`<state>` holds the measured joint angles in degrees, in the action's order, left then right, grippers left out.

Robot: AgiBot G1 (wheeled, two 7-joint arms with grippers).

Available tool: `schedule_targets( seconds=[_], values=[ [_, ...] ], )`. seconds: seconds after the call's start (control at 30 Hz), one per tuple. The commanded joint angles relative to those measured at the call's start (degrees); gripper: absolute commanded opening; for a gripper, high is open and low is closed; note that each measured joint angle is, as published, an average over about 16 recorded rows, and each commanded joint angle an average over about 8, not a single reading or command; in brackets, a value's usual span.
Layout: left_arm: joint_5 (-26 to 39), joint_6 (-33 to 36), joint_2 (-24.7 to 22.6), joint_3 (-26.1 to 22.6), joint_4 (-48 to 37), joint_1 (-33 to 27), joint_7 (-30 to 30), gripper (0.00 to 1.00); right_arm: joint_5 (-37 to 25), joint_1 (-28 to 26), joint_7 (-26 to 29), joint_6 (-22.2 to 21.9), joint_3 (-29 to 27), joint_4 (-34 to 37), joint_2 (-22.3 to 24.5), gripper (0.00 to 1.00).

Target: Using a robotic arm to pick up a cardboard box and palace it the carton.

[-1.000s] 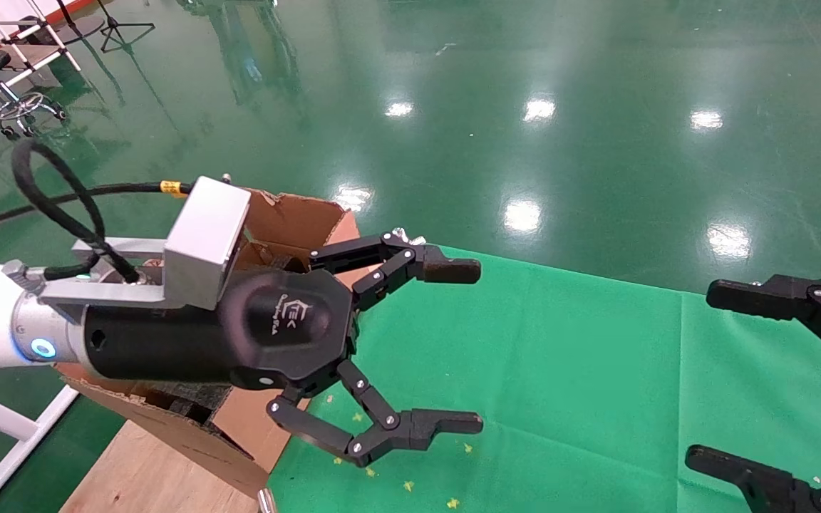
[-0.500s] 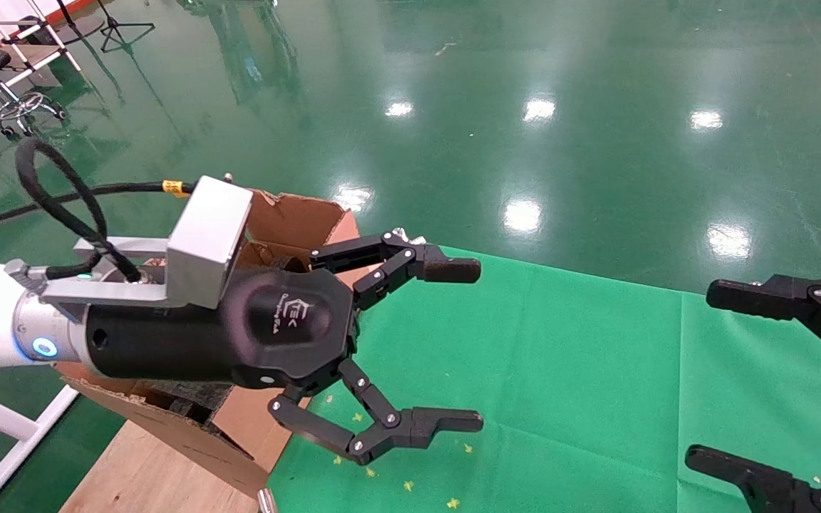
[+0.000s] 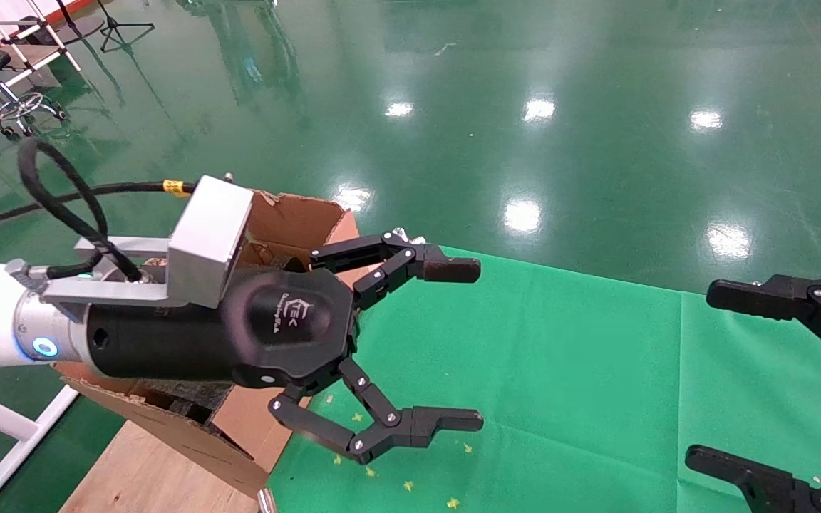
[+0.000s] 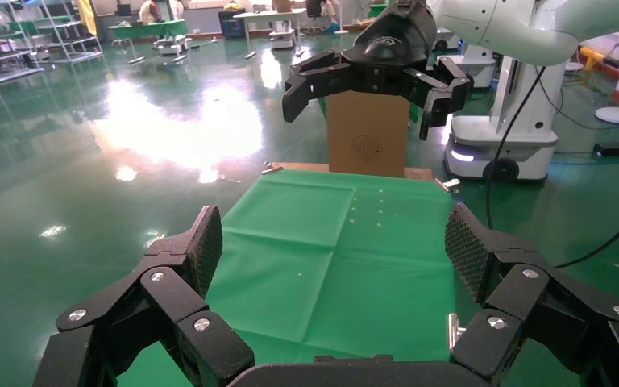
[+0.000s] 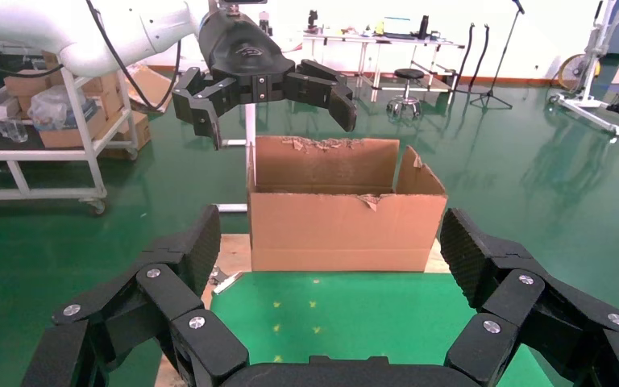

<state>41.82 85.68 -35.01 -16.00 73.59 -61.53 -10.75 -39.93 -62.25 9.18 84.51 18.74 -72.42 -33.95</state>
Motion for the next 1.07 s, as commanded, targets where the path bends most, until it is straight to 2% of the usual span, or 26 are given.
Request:
schedule_targets(
  seconds=[0.03,1.07],
  values=[
    [0.0,0.0,0.0,0.0,0.0,0.0,0.0,1.0,0.0,0.0,0.0,0.0,0.0,0.0,0.0,1.0],
    [0.0,0.0,0.0,0.0,0.0,0.0,0.0,1.0,0.0,0.0,0.0,0.0,0.0,0.0,0.0,1.0]
  ],
)
